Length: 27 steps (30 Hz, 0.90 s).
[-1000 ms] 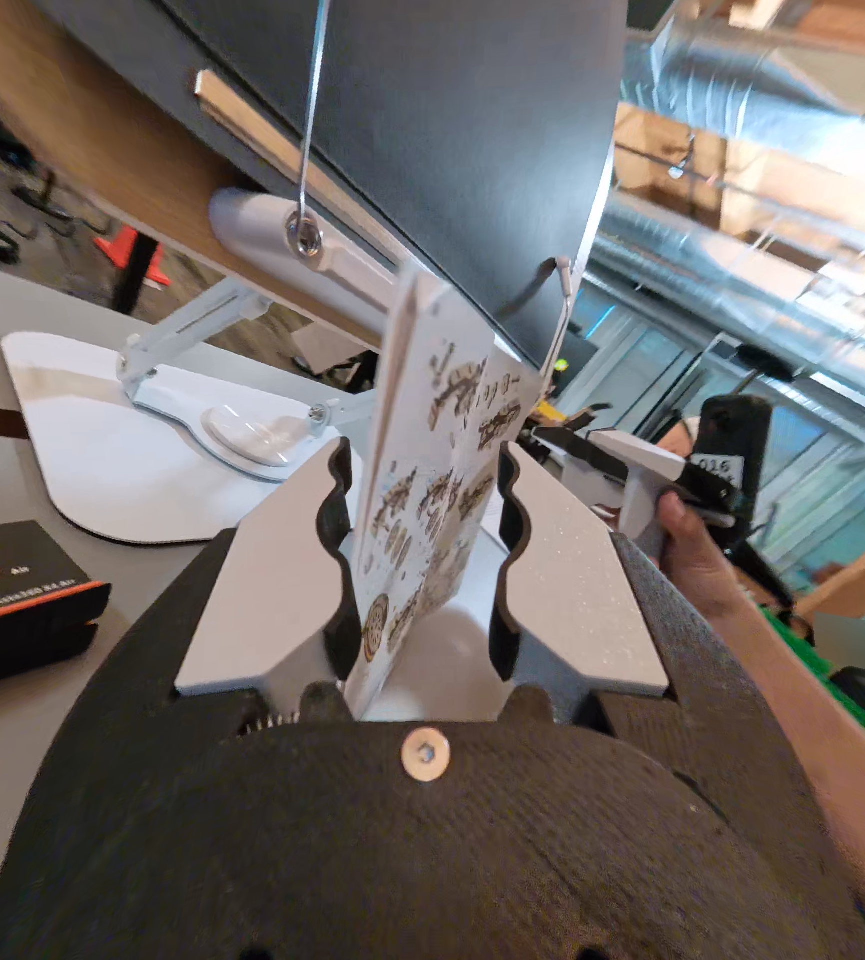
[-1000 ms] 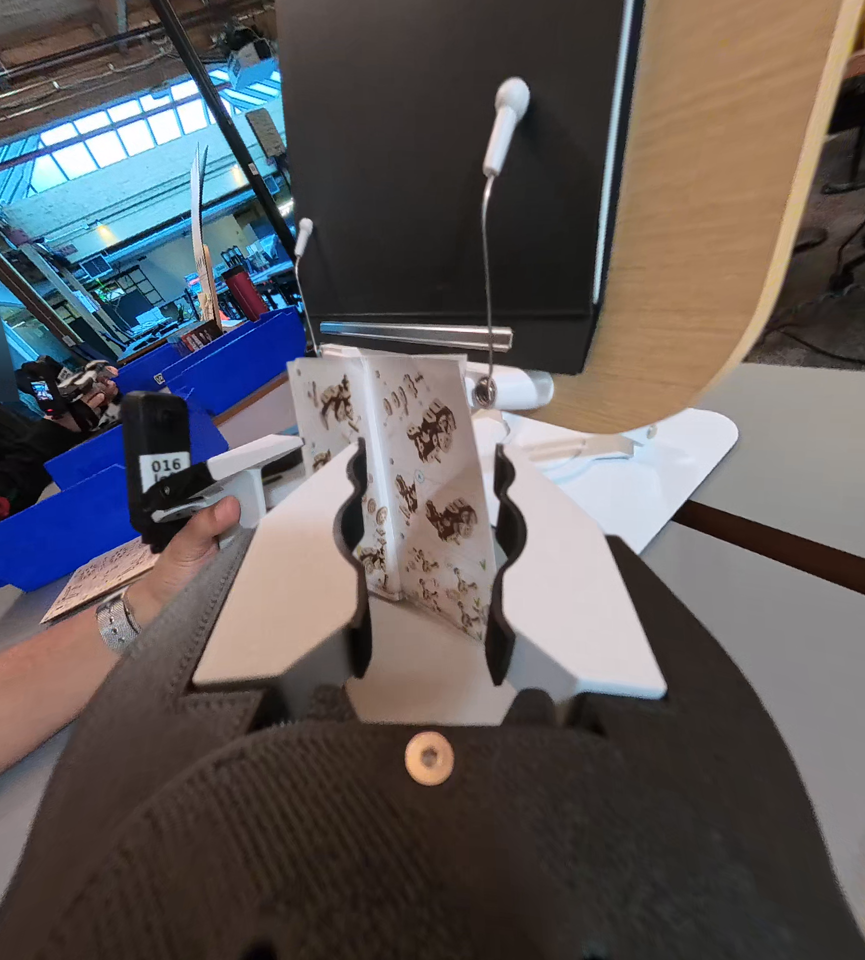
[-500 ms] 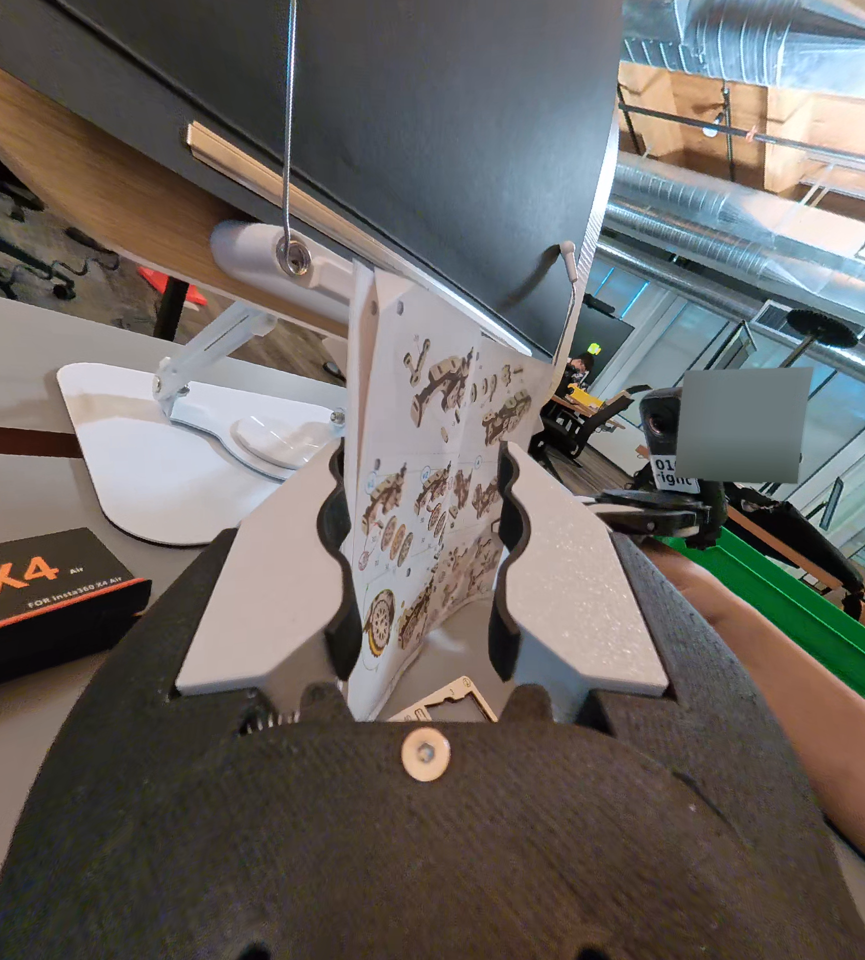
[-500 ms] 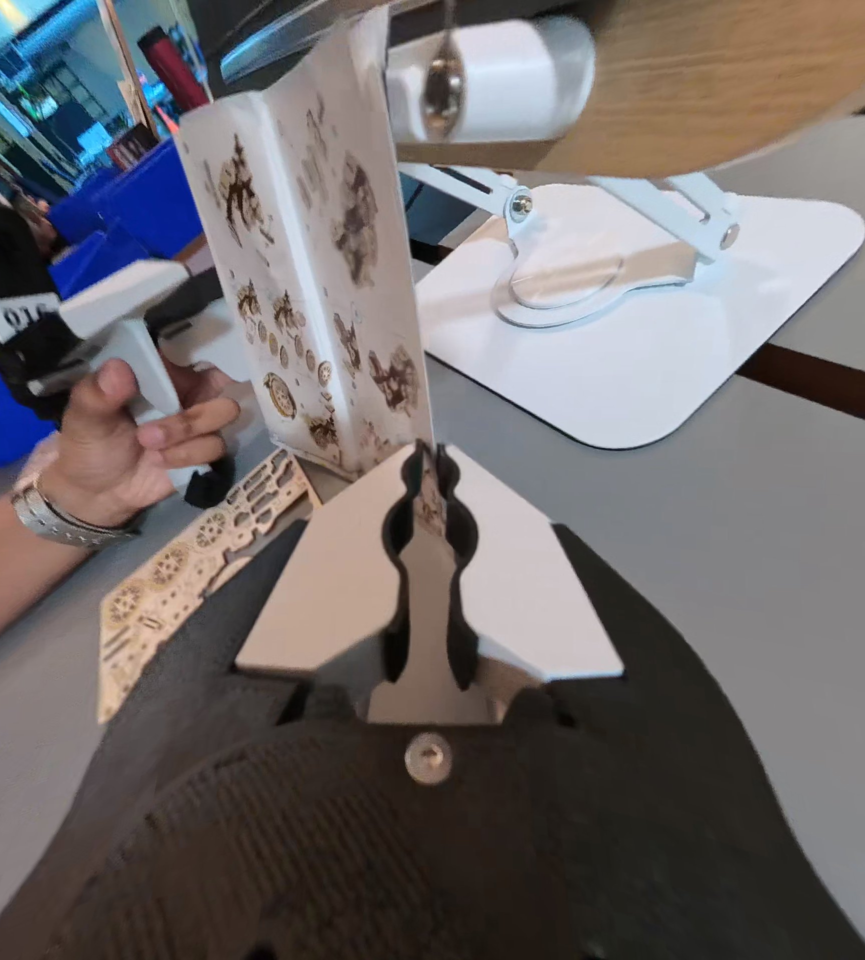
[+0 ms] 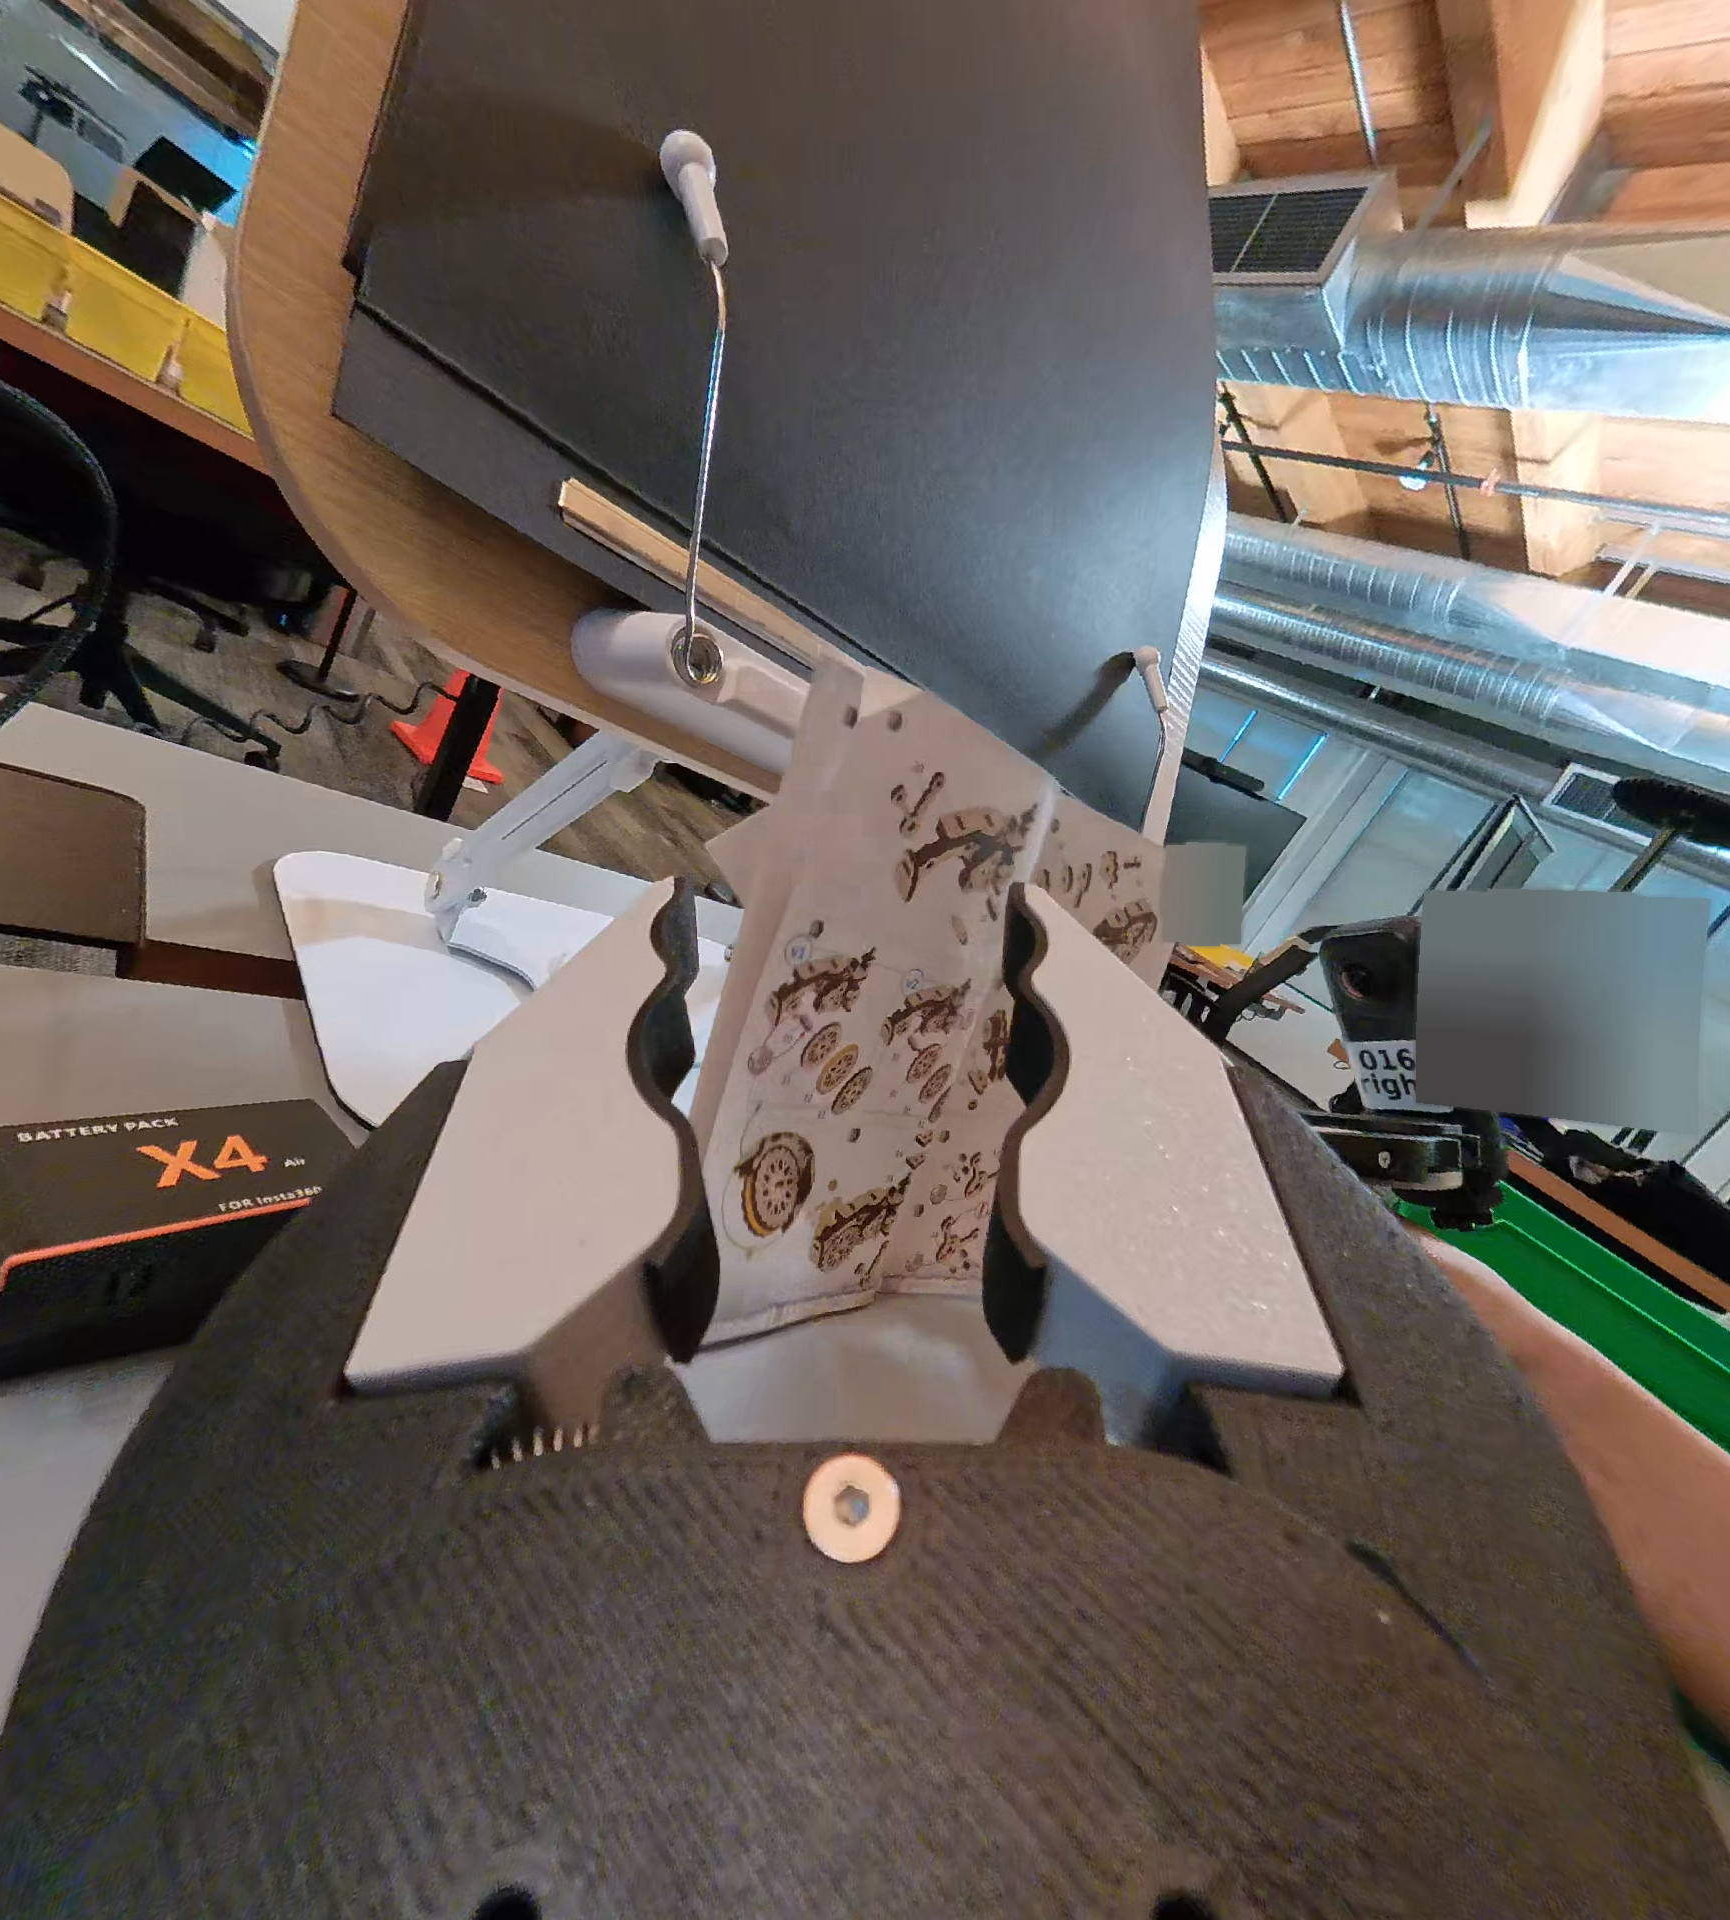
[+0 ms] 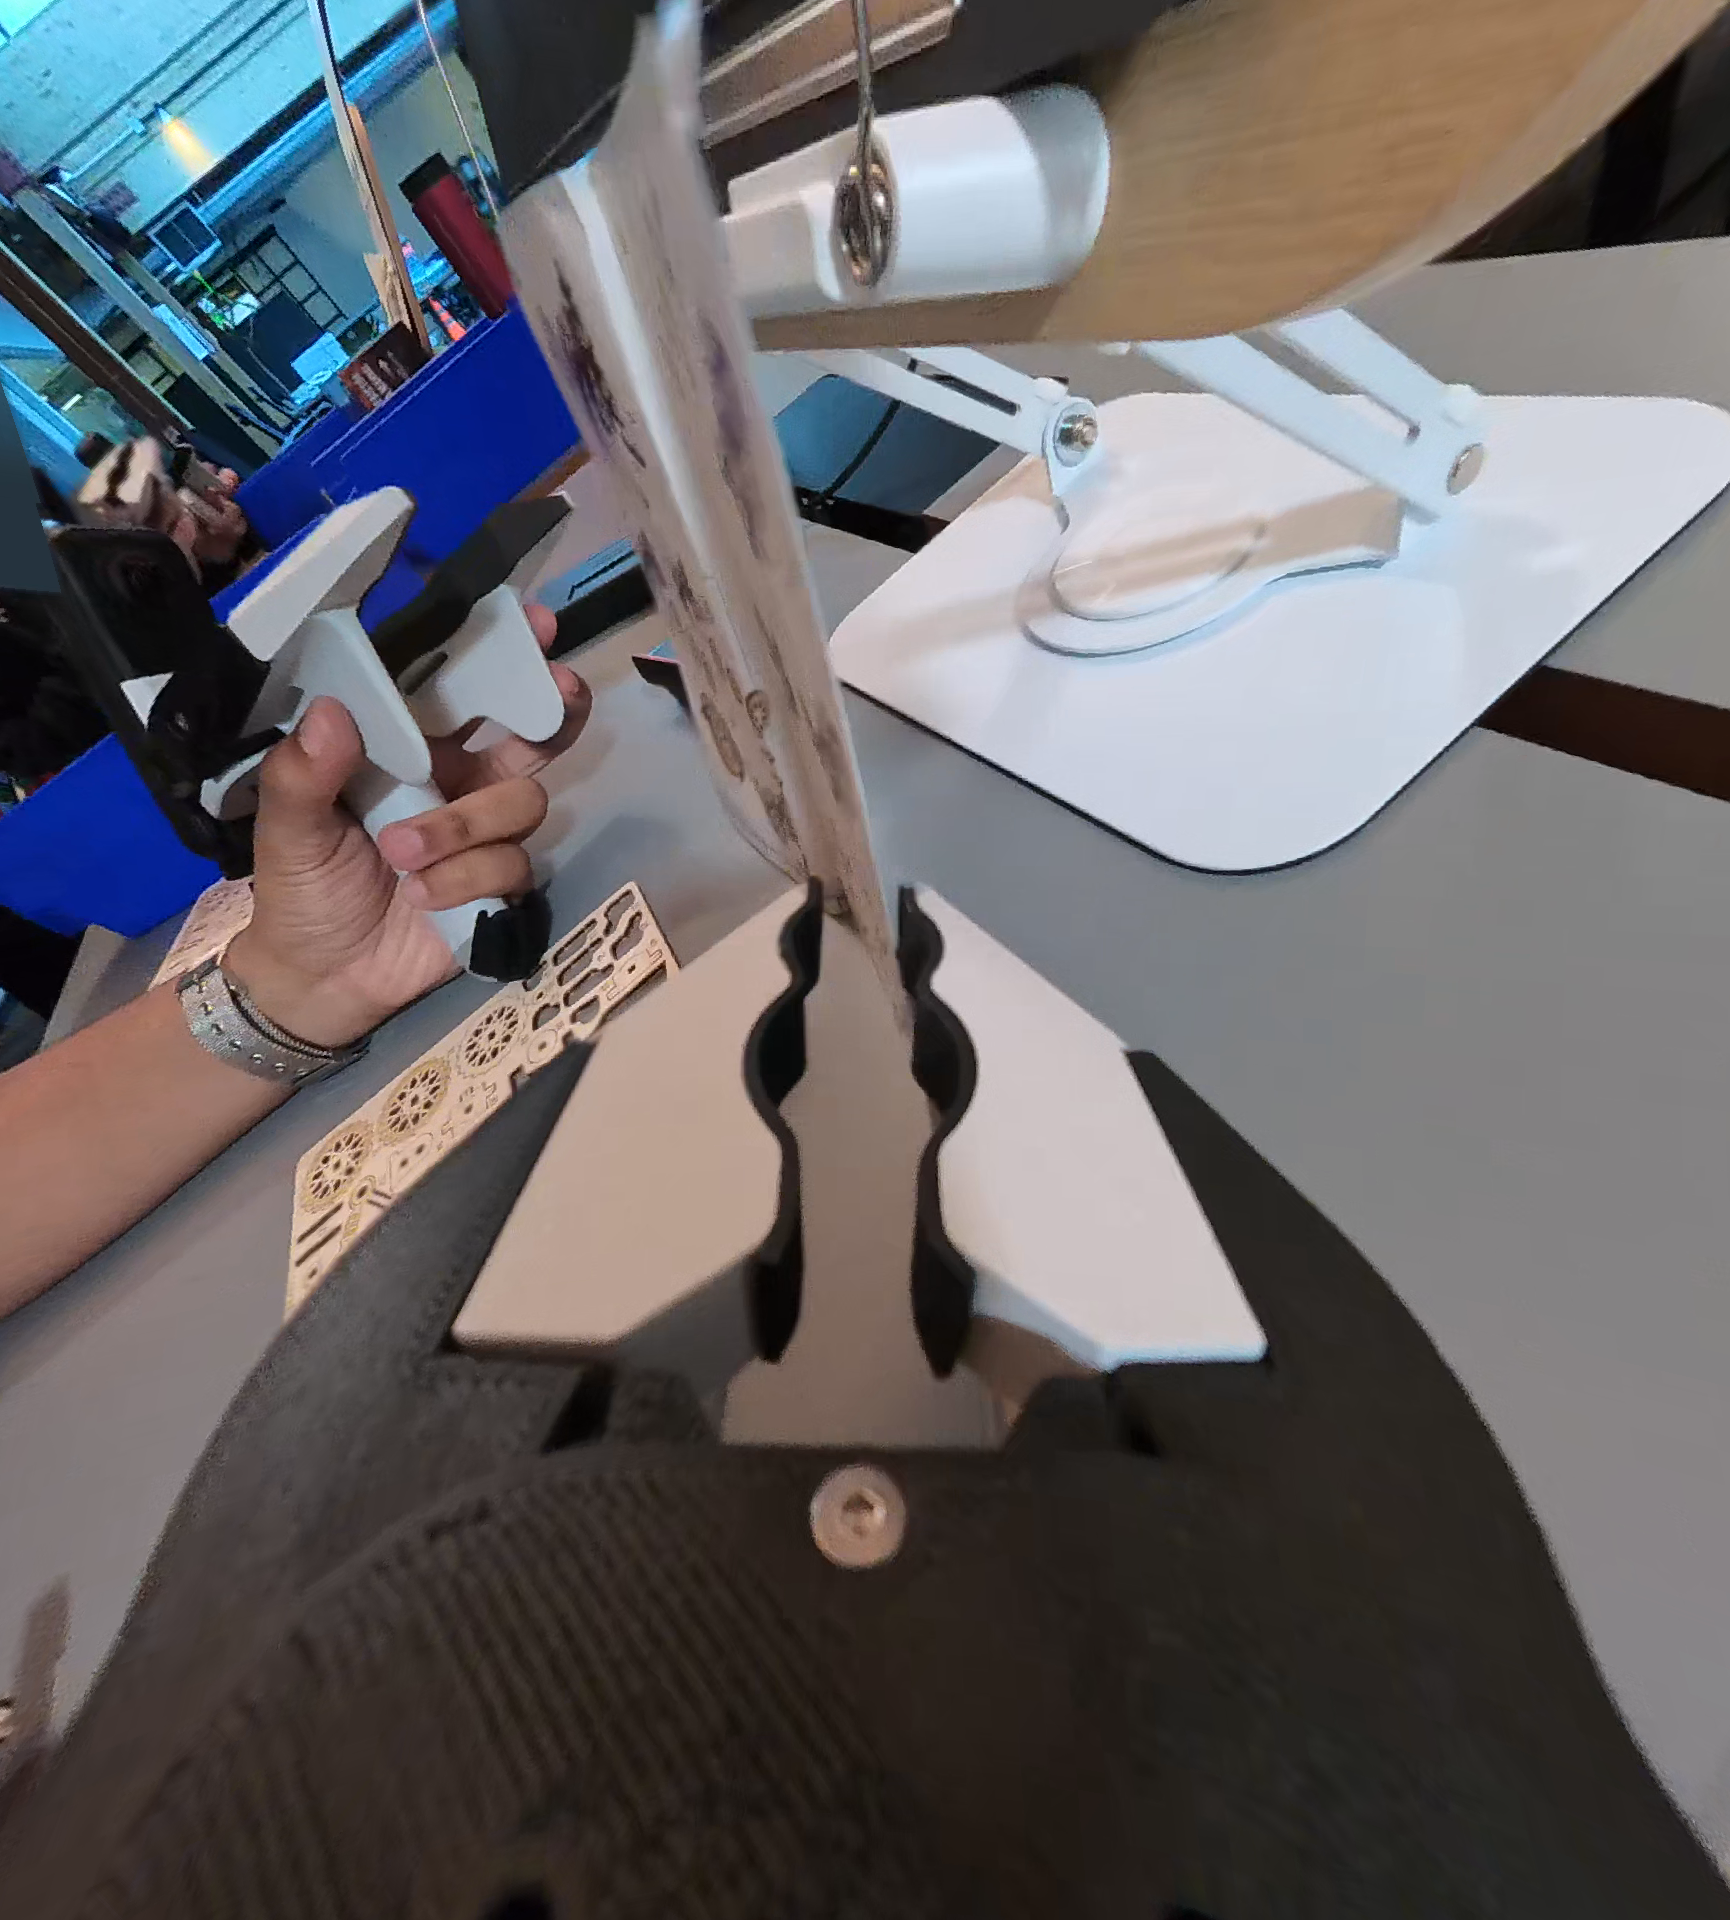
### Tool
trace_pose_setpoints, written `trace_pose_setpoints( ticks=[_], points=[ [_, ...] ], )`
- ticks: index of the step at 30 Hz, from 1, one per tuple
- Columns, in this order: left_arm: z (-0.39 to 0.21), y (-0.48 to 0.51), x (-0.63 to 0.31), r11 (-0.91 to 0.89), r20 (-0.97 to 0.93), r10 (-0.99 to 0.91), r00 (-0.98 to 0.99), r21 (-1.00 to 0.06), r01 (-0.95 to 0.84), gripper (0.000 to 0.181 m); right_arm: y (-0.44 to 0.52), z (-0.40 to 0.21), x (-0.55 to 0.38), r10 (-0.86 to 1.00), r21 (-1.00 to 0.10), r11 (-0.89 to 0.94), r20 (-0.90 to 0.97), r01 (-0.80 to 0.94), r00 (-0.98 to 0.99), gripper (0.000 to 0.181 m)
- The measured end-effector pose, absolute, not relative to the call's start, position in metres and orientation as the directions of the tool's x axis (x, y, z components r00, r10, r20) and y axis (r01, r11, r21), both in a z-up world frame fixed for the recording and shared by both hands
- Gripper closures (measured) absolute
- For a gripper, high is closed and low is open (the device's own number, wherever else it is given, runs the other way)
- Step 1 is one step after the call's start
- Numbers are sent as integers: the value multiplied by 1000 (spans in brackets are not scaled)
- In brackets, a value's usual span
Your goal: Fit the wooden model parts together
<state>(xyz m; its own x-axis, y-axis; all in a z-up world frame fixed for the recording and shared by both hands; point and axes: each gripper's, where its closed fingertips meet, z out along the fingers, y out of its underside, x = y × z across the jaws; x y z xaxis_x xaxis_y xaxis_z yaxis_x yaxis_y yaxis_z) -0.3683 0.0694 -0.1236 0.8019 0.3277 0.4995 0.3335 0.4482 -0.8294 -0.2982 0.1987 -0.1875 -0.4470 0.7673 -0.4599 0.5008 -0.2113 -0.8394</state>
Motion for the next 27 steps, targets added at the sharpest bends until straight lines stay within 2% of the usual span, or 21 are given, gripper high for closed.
trace_pose_setpoints(
  ticks=[6,8,10,12,16,24,27],
  points=[
    [-125,66,-372,469,532,319,784,-808,358,126,198,-193,-300,779,-828,-198,-458,525,-428,156],
    [-125,65,-373,473,538,315,782,-804,362,126,198,-195,-301,784,-826,-189,-453,532,-424,157],
    [-125,65,-373,473,537,314,783,-804,362,126,197,-196,-302,786,-825,-182,-449,535,-424,163],
    [-125,66,-372,473,536,313,785,-804,361,126,196,-195,-303,787,-830,-178,-443,529,-429,180],
    [-124,66,-371,480,537,296,790,-799,363,126,184,-189,-298,728,-833,-169,-466,526,-503,181],
    [-123,67,-369,487,546,267,794,-788,377,127,192,-192,-303,701,-785,-248,-550,568,-454,181],
    [-123,67,-370,489,549,265,793,-785,381,127,195,-193,-305,719,-788,-255,-542,560,-436,157]
  ],
)
